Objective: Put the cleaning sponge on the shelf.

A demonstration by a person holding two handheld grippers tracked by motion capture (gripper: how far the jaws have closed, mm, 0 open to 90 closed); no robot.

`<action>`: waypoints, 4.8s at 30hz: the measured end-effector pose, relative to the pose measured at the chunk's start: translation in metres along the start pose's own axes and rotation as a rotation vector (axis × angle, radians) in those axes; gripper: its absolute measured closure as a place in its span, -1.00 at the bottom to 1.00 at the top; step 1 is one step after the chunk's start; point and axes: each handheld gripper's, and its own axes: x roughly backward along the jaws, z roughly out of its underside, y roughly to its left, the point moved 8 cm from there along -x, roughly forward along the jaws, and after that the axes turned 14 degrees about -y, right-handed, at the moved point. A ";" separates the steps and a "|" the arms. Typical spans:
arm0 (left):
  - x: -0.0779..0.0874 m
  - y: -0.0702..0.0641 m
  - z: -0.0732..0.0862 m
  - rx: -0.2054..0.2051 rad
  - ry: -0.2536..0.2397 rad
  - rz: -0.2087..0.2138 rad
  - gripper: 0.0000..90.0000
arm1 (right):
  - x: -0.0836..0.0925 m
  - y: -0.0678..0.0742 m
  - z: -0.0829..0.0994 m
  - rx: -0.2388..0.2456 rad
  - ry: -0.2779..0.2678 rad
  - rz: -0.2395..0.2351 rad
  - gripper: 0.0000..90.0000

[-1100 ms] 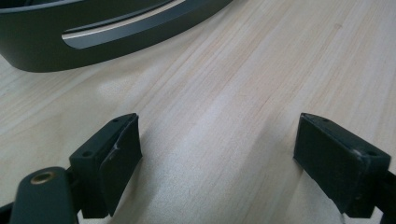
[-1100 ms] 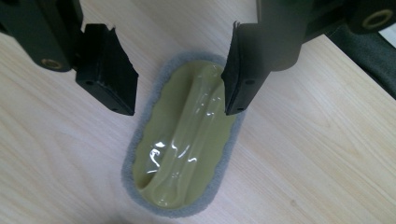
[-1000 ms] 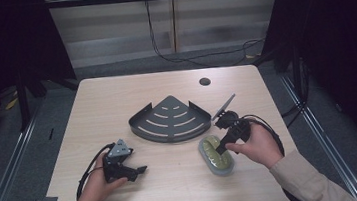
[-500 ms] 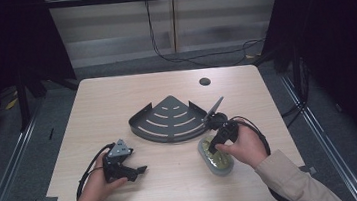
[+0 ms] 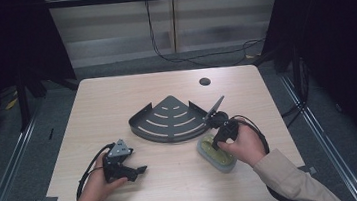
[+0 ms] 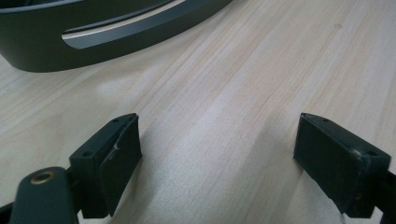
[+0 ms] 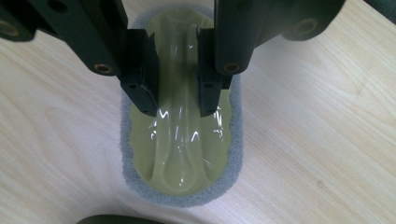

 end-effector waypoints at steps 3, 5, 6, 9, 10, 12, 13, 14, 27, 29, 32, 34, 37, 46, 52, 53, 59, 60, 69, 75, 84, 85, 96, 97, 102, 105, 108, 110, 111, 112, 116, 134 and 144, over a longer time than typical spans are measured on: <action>0.000 0.000 0.000 0.001 0.001 0.001 -0.68 | 0.005 -0.001 -0.002 0.009 -0.001 0.001 0.60; 0.000 0.000 0.000 0.001 0.000 0.001 -0.68 | 0.008 -0.002 -0.003 0.012 0.000 -0.004 0.60; 0.000 0.000 0.000 0.000 0.000 0.000 -0.68 | 0.010 -0.002 -0.004 0.012 0.001 -0.006 0.60; 0.000 0.000 0.000 0.002 -0.003 -0.001 -0.68 | 0.015 -0.004 -0.007 0.013 0.006 -0.004 0.60; 0.000 0.000 0.000 0.002 -0.003 -0.001 -0.68 | 0.016 -0.004 -0.009 0.013 -0.001 -0.004 0.60; 0.000 0.000 0.000 0.005 -0.004 -0.001 -0.68 | 0.019 -0.005 -0.012 0.013 0.000 -0.008 0.60; 0.000 0.000 0.000 0.004 -0.003 0.000 -0.68 | 0.020 -0.006 -0.013 0.015 -0.003 -0.009 0.60; 0.000 0.000 0.000 0.004 -0.003 0.000 -0.68 | 0.022 -0.006 -0.015 0.014 -0.006 -0.012 0.60; 0.000 0.000 0.000 0.004 -0.003 0.000 -0.68 | 0.041 -0.015 -0.039 0.015 -0.023 -0.024 0.60; 0.000 0.000 0.000 0.003 -0.003 -0.001 -0.68 | 0.045 -0.018 -0.043 0.011 -0.029 -0.026 0.60; 0.000 0.000 0.000 0.005 -0.003 0.000 -0.68 | 0.048 -0.021 -0.049 0.002 -0.036 -0.029 0.60; 0.000 0.000 0.000 0.002 -0.002 0.000 -0.68 | 0.049 -0.023 -0.053 -0.001 -0.037 -0.032 0.60; 0.000 0.000 0.000 0.002 -0.002 0.000 -0.68 | 0.050 -0.026 -0.057 -0.007 -0.036 -0.033 0.60; 0.000 0.000 0.000 0.005 0.000 0.002 -0.68 | 0.050 -0.036 -0.075 -0.018 -0.032 -0.025 0.60; 0.000 0.000 0.000 0.002 0.000 0.001 -0.68 | 0.052 -0.040 -0.088 -0.017 -0.041 -0.020 0.60; 0.000 0.000 0.000 0.002 0.001 0.001 -0.68 | 0.052 -0.041 -0.090 -0.019 -0.044 -0.018 0.60; 0.000 0.000 0.000 0.002 0.000 0.001 -0.68 | 0.053 -0.043 -0.105 -0.017 -0.050 -0.012 0.60; 0.000 0.000 0.000 0.002 0.000 0.001 -0.68 | 0.053 -0.043 -0.107 -0.016 -0.047 -0.008 0.60; 0.000 0.000 0.000 0.005 0.000 0.002 -0.68 | 0.047 -0.040 -0.125 -0.001 -0.049 -0.005 0.60; 0.000 0.000 0.000 0.003 -0.001 0.001 -0.68 | 0.044 -0.041 -0.136 0.006 -0.057 0.003 0.60; 0.000 0.000 0.000 0.002 -0.001 0.003 -0.69 | 0.032 -0.041 -0.148 0.001 -0.062 0.001 0.60; 0.000 0.000 0.000 0.002 0.000 0.004 -0.69 | 0.031 -0.042 -0.148 -0.004 -0.059 0.004 0.60; 0.000 0.000 0.000 0.003 -0.002 0.003 -0.69 | 0.024 -0.042 -0.157 0.004 -0.063 0.006 0.59; 0.000 0.000 0.000 0.003 -0.002 0.003 -0.69 | 0.024 -0.042 -0.157 0.004 -0.063 0.006 0.59; 0.000 0.000 0.000 0.003 -0.002 0.003 -0.69 | 0.017 -0.042 -0.160 0.009 -0.067 0.005 0.60; 0.000 0.000 0.000 0.004 -0.002 0.003 -0.69 | 0.014 -0.042 -0.163 -0.003 -0.073 0.001 0.60; 0.000 -0.001 0.000 0.004 -0.002 0.004 -0.69 | 0.010 -0.042 -0.164 -0.003 -0.065 -0.001 0.60; 0.000 0.000 0.000 0.003 -0.002 0.002 -0.69 | 0.005 -0.041 -0.164 -0.005 -0.059 -0.005 0.60; 0.000 -0.001 0.000 0.004 -0.001 0.004 -0.69 | 0.003 -0.041 -0.164 -0.002 -0.061 -0.006 0.60; 0.000 0.000 0.000 0.004 -0.002 0.003 -0.69 | 0.001 -0.040 -0.164 -0.001 -0.058 -0.008 0.60; 0.000 0.000 0.000 0.003 -0.002 0.003 -0.69 | -0.007 -0.038 -0.164 -0.004 -0.056 -0.014 0.60; 0.000 0.000 0.000 0.003 -0.002 0.000 -0.69 | -0.031 -0.038 -0.159 0.005 -0.043 -0.020 0.59; 0.000 0.000 0.000 0.003 -0.002 0.005 -0.69 | -0.041 -0.036 -0.156 0.005 -0.038 -0.031 0.59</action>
